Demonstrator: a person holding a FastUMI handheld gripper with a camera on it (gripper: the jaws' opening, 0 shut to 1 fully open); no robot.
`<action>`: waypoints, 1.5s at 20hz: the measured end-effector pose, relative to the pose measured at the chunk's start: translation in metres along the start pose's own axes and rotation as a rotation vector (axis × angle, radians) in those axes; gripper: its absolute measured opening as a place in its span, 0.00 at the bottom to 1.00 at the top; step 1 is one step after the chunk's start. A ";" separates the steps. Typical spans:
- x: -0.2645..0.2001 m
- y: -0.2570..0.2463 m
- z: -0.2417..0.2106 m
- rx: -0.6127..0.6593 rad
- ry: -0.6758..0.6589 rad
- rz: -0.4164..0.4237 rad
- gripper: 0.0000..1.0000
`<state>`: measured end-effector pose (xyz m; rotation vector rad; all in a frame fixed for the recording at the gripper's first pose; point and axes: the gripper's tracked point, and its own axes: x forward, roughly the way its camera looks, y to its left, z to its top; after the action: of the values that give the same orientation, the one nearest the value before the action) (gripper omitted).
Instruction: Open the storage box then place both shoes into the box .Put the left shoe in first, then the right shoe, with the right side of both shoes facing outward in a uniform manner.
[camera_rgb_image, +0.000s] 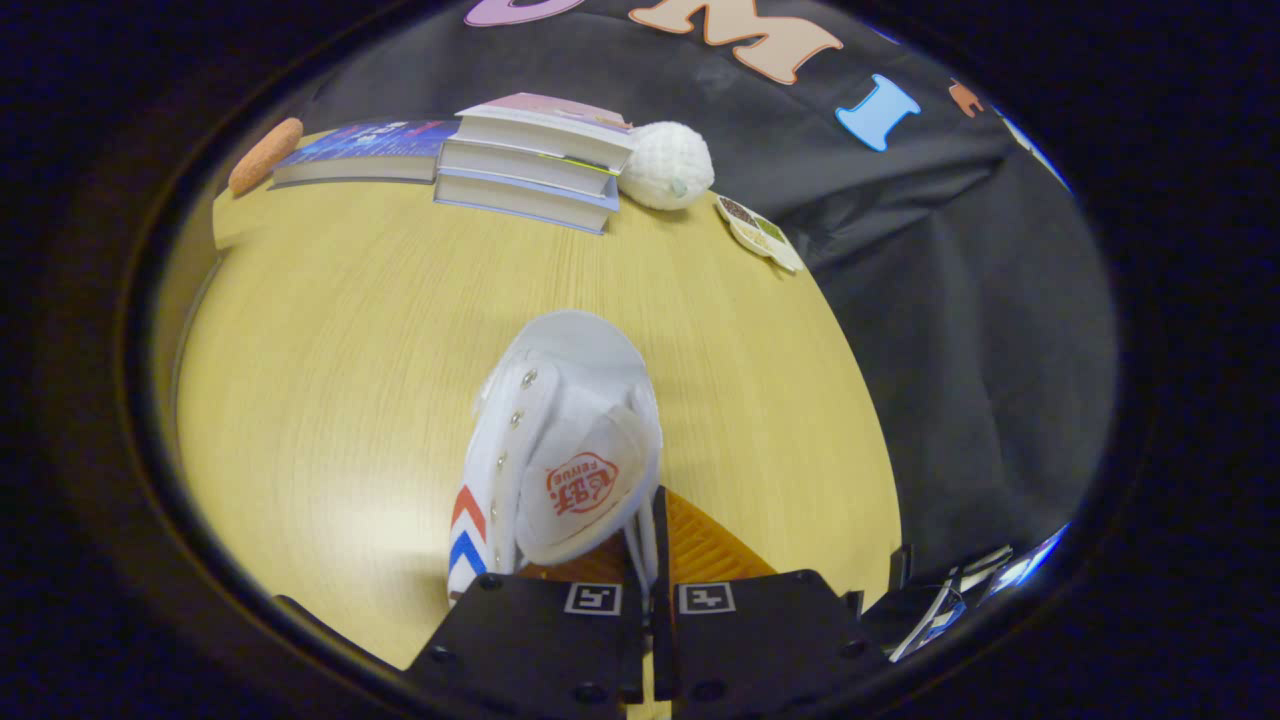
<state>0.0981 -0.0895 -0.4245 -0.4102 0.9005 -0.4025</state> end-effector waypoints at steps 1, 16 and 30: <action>-0.004 0.000 0.004 -0.005 -0.006 0.003 0.05; -0.170 -0.040 0.115 -0.111 -0.234 -0.429 0.02; -0.373 0.156 0.245 0.023 -0.645 -0.028 0.03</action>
<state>0.1146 0.2710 -0.1189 -0.4925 0.2632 -0.2782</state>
